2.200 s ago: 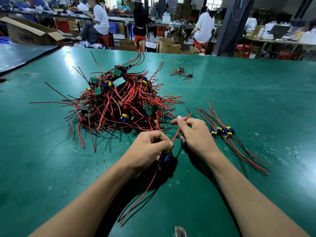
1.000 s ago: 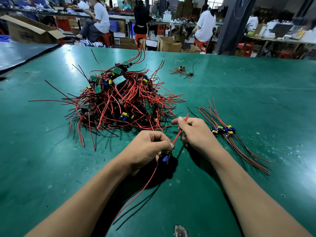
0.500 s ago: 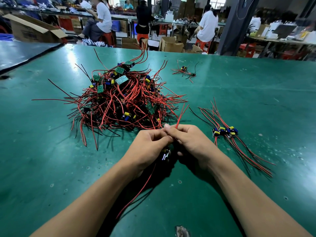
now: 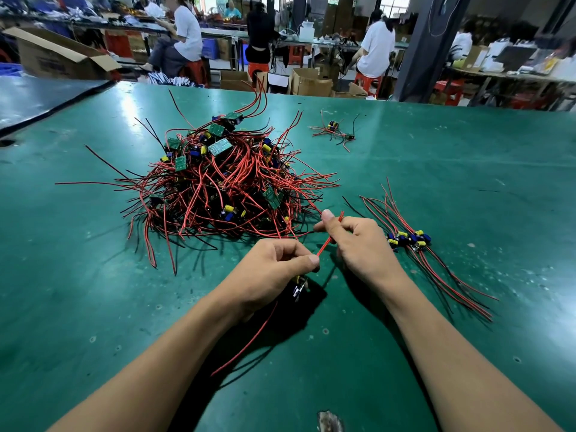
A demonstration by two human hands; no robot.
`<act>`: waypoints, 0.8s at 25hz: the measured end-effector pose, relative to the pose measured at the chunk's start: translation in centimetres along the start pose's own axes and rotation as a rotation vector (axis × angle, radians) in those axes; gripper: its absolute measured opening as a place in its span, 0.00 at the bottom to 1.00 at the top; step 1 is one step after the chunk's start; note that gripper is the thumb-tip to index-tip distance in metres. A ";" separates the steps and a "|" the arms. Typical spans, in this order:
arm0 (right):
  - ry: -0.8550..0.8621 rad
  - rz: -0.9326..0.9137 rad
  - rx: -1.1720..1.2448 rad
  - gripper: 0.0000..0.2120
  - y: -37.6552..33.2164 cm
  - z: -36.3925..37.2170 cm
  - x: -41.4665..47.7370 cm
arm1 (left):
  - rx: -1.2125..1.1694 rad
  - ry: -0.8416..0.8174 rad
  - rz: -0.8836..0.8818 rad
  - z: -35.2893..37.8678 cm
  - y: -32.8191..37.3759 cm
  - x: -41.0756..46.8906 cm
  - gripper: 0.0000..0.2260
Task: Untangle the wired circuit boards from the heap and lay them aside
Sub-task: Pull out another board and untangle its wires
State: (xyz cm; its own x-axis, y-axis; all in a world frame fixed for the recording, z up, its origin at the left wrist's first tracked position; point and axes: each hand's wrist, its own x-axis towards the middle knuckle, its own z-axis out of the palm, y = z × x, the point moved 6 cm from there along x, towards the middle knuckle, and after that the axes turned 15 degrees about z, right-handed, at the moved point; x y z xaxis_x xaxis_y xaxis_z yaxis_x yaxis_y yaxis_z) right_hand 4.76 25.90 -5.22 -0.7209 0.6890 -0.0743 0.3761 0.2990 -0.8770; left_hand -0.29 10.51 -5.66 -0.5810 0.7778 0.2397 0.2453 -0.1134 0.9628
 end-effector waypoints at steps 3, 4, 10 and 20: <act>0.110 -0.032 -0.009 0.17 0.1 -0.9 0.5 | 0.020 -0.040 -0.006 0.1 -0.1 0.1 0.07; 0.147 -0.040 -0.013 0.17 0.1 -1.2 0.6 | 0.029 -0.053 -0.007 0.2 -0.2 0.1 0.07; -0.093 0.239 0.518 0.25 1.2 -0.1 0.7 | -0.065 -0.001 -0.040 0.1 -0.6 -0.2 0.09; -0.072 0.291 0.395 0.25 0.3 -0.1 -0.8 | -0.386 0.153 -0.220 0.4 -0.9 0.1 0.31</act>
State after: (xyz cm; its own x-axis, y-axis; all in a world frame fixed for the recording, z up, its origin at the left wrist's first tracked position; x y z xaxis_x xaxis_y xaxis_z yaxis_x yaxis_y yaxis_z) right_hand 5.45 25.52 -5.36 -0.6624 0.6552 -0.3631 0.3283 -0.1817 -0.9269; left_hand -0.28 10.93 -6.54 -0.7017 0.7124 0.0124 -0.1864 -0.2004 0.9618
